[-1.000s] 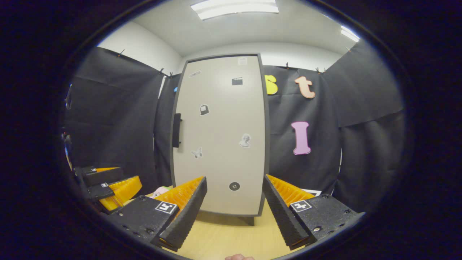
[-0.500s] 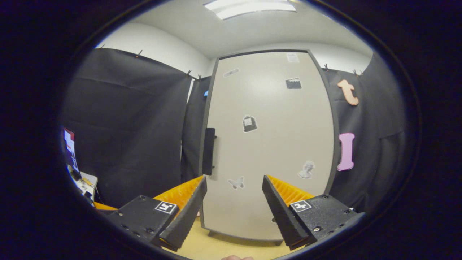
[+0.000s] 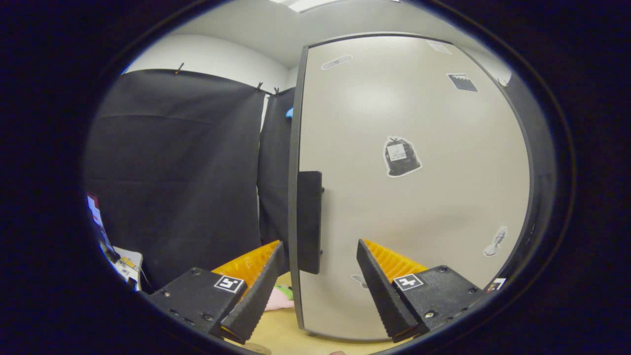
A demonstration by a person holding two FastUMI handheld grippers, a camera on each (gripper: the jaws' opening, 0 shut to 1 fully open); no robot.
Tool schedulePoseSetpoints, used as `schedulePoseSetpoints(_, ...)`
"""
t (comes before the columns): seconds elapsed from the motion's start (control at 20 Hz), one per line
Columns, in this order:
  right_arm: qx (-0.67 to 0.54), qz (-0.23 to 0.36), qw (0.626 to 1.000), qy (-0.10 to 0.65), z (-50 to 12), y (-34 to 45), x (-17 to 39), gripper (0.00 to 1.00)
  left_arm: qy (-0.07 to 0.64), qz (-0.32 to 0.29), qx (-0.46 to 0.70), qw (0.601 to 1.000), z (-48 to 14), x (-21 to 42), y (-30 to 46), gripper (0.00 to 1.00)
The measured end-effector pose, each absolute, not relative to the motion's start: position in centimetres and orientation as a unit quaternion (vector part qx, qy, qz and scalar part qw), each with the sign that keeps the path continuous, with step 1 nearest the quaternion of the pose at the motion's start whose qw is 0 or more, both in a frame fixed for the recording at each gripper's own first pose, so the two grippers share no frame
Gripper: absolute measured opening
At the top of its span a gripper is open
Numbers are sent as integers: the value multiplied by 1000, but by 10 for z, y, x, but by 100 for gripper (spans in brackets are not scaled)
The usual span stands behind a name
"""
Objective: Open the cabinet door with the right hand, grasp the bottle in the cabinet with the left hand and place it on the coaster, then close the cabinet door with the right hand.
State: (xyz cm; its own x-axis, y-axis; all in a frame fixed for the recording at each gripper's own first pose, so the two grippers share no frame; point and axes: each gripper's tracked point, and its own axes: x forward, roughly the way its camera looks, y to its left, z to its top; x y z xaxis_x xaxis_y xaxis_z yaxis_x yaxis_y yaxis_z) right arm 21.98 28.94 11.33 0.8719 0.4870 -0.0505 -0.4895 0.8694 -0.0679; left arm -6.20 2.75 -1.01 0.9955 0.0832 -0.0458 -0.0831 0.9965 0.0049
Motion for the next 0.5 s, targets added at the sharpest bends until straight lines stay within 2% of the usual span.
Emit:
schedulePoseSetpoints(0.2,-28,262,964,41,105,307,234,88,30,48,-5,998,-15,-61,36,95)
schedulePoseSetpoints(0.25,-28,259,965,44,103,309,237,81,29,48,-7,998,-16,-60,39,95)
schedulePoseSetpoints(0.35,-32,248,967,47,100,310,244,78,29,49,-8,998,-17,-59,42,95)
schedulePoseSetpoints(0.4,-32,246,967,52,98,309,248,75,28,51,-8,998,-17,-59,44,95)
schedulePoseSetpoints(0.5,-22,254,965,55,98,313,251,61,29,51,-9,998,-18,-57,46,95)
